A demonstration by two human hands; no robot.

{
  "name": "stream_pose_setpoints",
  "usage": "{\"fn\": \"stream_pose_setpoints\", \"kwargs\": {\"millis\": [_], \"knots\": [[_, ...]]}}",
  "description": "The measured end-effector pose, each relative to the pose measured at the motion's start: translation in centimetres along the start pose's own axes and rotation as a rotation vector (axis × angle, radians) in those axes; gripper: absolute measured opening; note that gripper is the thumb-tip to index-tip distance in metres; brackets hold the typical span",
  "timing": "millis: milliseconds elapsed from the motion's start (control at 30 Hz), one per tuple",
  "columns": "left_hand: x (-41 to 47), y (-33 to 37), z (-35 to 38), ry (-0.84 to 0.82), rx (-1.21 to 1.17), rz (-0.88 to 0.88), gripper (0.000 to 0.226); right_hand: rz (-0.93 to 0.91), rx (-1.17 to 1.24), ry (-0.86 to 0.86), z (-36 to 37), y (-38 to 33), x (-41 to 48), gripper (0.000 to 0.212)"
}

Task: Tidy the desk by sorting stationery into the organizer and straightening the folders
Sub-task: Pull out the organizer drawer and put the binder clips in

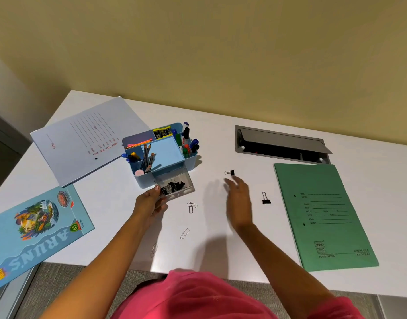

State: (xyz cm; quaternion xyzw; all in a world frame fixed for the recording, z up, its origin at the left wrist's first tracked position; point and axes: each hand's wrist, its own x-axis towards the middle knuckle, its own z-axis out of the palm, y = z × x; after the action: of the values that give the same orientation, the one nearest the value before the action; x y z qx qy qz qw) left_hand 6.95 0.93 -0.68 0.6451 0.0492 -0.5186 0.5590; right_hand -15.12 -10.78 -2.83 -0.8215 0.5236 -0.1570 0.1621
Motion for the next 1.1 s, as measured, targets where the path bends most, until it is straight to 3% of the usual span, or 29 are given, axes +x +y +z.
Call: {"fn": "stream_pose_setpoints", "kwargs": {"millis": [100, 233, 533, 633, 767, 867, 1100], "knots": [[-0.1, 0.0, 0.1, 0.001, 0.004, 0.004, 0.034, 0.209, -0.164, 0.006, -1.3, 4.4, -1.1, 0.063], [-0.2, 0.0, 0.1, 0.000, 0.015, 0.011, 0.032, 0.455, -0.206, -0.022, -2.5, 7.2, -2.0, 0.044], [-0.4, 0.1, 0.1, -0.003, 0.022, 0.020, 0.029, 0.395, -0.235, -0.022, -2.6, 8.0, -2.5, 0.019], [-0.4, 0.0, 0.1, 0.001, 0.033, 0.019, 0.033, 0.290, -0.191, 0.009, -2.4, 7.0, -1.7, 0.017], [-0.5, 0.1, 0.1, 0.010, 0.038, 0.017, 0.037, 0.093, 0.235, 0.120, -2.3, 1.9, -0.4, 0.018], [-0.5, 0.1, 0.1, 0.010, 0.030, 0.012, 0.037, -0.061, 0.398, 0.095, -1.8, -3.1, 0.4, 0.019], [-0.4, -0.2, 0.1, 0.016, 0.006, 0.025, 0.036, -0.408, 0.302, -0.063, 0.7, -10.2, 1.2, 0.032]]}}
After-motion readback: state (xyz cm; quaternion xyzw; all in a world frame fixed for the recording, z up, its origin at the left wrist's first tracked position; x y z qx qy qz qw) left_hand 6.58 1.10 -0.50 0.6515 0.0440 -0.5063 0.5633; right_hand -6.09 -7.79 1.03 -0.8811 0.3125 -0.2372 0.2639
